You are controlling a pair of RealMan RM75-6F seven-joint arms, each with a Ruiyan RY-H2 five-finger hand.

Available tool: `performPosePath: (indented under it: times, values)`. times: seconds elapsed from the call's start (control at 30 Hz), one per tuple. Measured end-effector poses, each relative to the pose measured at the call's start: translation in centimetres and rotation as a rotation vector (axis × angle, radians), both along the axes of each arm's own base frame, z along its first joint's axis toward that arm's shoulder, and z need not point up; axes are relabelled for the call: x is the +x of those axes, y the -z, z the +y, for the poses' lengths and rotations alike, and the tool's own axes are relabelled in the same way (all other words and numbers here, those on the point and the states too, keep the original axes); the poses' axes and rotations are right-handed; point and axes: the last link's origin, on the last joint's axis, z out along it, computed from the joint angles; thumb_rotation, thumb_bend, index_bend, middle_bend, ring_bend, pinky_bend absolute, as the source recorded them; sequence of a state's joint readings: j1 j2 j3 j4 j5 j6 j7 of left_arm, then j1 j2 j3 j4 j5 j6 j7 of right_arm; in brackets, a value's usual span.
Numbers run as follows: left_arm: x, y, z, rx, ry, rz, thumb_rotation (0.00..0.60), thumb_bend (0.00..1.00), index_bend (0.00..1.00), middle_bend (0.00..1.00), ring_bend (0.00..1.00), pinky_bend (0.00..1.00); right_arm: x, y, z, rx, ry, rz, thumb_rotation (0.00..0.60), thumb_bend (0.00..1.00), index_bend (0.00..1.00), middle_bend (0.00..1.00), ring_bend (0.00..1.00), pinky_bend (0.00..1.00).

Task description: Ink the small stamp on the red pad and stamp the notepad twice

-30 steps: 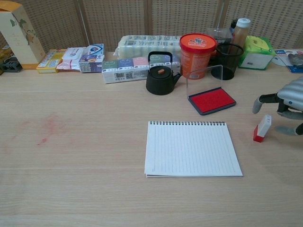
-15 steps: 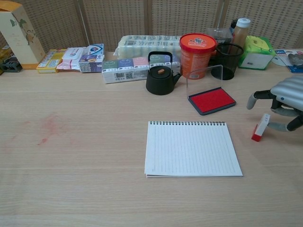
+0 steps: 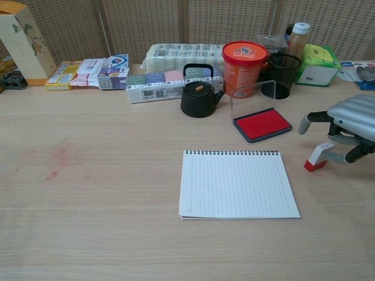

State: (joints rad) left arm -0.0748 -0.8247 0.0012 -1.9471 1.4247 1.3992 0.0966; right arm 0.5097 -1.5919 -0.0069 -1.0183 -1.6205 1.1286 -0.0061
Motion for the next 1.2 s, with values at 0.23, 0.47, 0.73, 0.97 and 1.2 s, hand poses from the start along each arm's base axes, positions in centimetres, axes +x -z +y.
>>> performPosePath:
  times: [0.23,0.47,0.73,0.97,1.2]
  values:
    - [0.0,-0.1,-0.1,0.004,0.002,-0.004,0.600,0.00,0.00,0.00,0.00,0.00,0.4,0.5,0.0,-0.004,0.011,-0.016,0.600,0.37,0.29,0.93,1.00,1.00]
    - [0.1,-0.2,-0.1,0.005,0.005,-0.006,0.600,0.00,0.00,0.00,0.00,0.00,1.0,0.9,-0.3,-0.034,0.047,-0.039,0.600,0.37,0.28,0.93,1.00,1.00]
    - [0.0,-0.2,-0.2,0.001,0.001,-0.006,0.600,0.00,0.00,0.00,0.00,0.00,1.2,1.1,0.2,-0.034,0.096,-0.061,0.600,0.37,0.28,0.93,1.00,1.00]
    - [0.1,-0.1,-0.2,-0.002,0.002,-0.006,0.600,0.00,0.00,0.00,0.00,0.00,1.5,0.0,1.2,-0.019,0.117,-0.100,0.600,0.36,0.31,0.93,1.00,1.00]
    - [0.2,-0.1,-0.3,-0.004,0.004,-0.008,0.600,0.00,0.00,0.00,0.00,0.00,1.2,-1.2,0.7,-0.033,0.170,-0.112,0.600,0.36,0.35,0.93,1.00,1.00]
